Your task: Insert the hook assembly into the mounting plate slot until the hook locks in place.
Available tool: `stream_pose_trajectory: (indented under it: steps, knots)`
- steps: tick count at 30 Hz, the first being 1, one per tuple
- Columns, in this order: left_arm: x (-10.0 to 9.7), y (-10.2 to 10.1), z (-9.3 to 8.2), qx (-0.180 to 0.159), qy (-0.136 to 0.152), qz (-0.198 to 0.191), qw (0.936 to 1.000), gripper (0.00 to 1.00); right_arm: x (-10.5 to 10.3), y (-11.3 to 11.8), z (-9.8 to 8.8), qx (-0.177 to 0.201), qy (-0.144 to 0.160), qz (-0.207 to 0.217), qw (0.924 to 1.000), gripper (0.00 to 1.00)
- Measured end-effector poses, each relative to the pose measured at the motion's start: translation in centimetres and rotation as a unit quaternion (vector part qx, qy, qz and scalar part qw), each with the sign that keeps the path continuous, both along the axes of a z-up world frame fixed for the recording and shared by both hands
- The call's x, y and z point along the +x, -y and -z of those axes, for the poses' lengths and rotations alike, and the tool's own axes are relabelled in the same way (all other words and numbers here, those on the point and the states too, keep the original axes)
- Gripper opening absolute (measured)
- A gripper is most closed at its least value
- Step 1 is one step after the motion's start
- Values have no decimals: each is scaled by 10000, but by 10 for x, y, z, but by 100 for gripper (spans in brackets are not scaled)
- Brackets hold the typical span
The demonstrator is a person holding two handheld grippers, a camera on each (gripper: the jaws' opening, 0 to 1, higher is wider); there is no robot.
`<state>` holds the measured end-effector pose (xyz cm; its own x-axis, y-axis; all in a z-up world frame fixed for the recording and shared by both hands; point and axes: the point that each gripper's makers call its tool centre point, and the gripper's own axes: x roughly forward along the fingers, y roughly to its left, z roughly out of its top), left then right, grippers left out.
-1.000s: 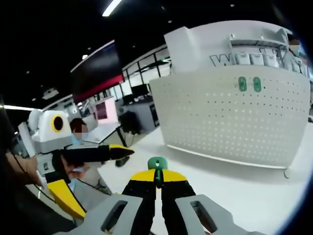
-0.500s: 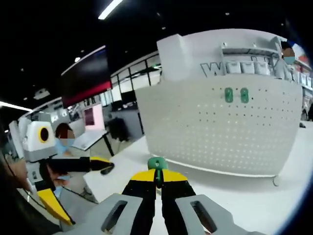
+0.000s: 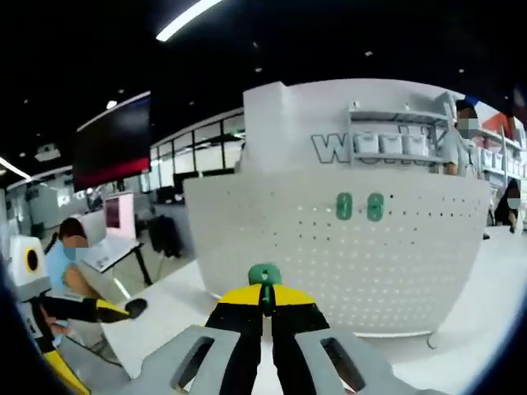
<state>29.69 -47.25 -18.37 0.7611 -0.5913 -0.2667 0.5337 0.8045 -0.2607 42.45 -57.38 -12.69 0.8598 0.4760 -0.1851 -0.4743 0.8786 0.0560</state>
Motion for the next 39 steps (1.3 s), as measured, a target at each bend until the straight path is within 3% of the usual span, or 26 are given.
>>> stream_pose_trajectory:
  steps: [12,15,23,32,39]
  knots:
    - [6,-4,2,-36,-13,-70,10000,94,40,22,-11,-40,212,370,9991,0]
    - [8,-4,4,233,64,-19,9997,93,51,27,-9,-57,229,438,9988,0]
    - [12,-5,6,224,18,-24,9997,92,76,53,-12,-80,345,800,9962,0]
    - [17,-2,7,263,-3,43,9996,90,93,83,-18,89,503,1276,9905,0]
    - [23,0,8,344,26,34,9994,91,103,92,-22,53,619,1415,9880,0]
